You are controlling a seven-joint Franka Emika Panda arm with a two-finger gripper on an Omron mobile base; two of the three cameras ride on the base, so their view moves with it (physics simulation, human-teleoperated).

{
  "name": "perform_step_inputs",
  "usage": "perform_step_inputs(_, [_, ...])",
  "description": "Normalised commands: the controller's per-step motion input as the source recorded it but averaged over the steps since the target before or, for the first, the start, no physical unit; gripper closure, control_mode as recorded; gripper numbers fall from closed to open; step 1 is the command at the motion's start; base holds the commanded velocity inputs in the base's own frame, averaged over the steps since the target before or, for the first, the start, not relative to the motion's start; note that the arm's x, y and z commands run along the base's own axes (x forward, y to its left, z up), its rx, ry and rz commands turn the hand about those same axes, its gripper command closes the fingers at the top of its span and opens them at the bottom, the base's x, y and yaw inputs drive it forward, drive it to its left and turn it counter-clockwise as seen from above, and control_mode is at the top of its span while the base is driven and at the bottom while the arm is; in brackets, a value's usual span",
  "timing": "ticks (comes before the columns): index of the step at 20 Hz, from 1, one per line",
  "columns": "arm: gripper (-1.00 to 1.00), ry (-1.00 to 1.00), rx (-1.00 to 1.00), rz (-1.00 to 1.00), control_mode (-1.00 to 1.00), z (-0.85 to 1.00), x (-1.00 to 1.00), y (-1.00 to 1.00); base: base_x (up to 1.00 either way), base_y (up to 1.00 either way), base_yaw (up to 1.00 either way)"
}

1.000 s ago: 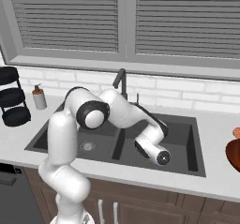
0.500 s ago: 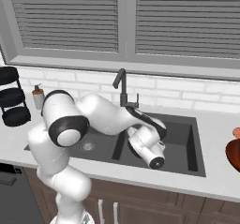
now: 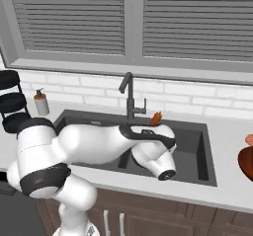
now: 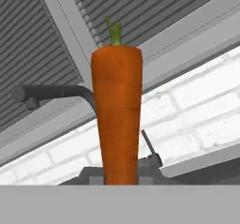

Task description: Pick the carrot from the sink and place it in the bowl. Then pick the bowl and place it in the microwave. Then close the microwave door and press the start button.

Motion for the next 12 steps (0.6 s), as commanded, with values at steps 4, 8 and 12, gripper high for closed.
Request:
perform_step_inputs(4, [1.00, 0.01, -0.16, -0.04, -1.00, 1.00, -0.71, 0.06, 0.00, 0.00, 0.00])
perform_step_inputs(8, [1.00, 0.25, -0.23, -0.09, -1.00, 1.00, -0.54, 0.03, 0.00, 0.00, 0.00])
perform_step_inputs(12, [1.00, 0.46, -0.27, -0.20, -1.00, 0.95, -0.34, 0.00, 0.00, 0.00, 0.00])
